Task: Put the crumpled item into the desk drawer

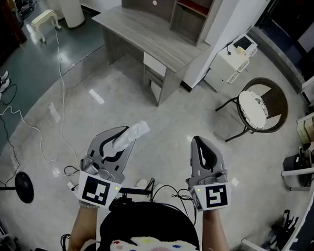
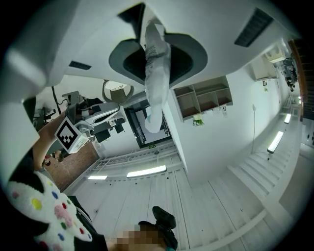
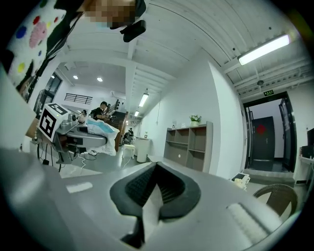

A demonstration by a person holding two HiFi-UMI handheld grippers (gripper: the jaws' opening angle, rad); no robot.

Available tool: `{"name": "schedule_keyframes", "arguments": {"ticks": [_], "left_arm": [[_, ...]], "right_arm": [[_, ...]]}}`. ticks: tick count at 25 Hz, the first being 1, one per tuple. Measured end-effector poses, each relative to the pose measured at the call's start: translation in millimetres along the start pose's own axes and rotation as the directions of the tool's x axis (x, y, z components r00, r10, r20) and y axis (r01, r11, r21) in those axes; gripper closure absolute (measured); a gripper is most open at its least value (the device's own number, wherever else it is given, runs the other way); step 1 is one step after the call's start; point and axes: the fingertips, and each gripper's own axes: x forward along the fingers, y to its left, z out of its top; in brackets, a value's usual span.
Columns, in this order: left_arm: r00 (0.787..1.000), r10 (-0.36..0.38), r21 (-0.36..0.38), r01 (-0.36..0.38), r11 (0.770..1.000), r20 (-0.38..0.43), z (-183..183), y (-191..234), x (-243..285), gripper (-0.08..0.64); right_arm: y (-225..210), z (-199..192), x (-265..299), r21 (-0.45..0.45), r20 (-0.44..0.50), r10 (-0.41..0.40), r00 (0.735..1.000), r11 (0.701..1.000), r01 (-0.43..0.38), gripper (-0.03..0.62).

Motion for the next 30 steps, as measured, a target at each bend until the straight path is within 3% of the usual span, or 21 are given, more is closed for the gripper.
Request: {"name": "schedule_keyframes", "arguments": {"ticks": [14,19,30], "left_arm": [[0.999,-0.018,0.014,0.017,1.000,0.042,-10.0,34.9,-11.2,0.494],[0.999,-0.012,0.009,0.011,1.000,0.041,-14.1,41.3,-11.0,0.494],[0.999,0.030,0.004,-0.030,1.000,0.030,-25.0,66.6,22.2,0.494]], "right_arm": [[25.0,6.9,16.8,-0.042,0.003,-0.043,0.999,0.998,0.043,0.583],[31.9,5.4,22.0,-0.083,-0.015,-0.023,1.000,0.996,0.022,0.583],[11.5,1.2,70.0,-0.061,0.005,0.020,1.000,0.998,-0.020,0.583]]}}
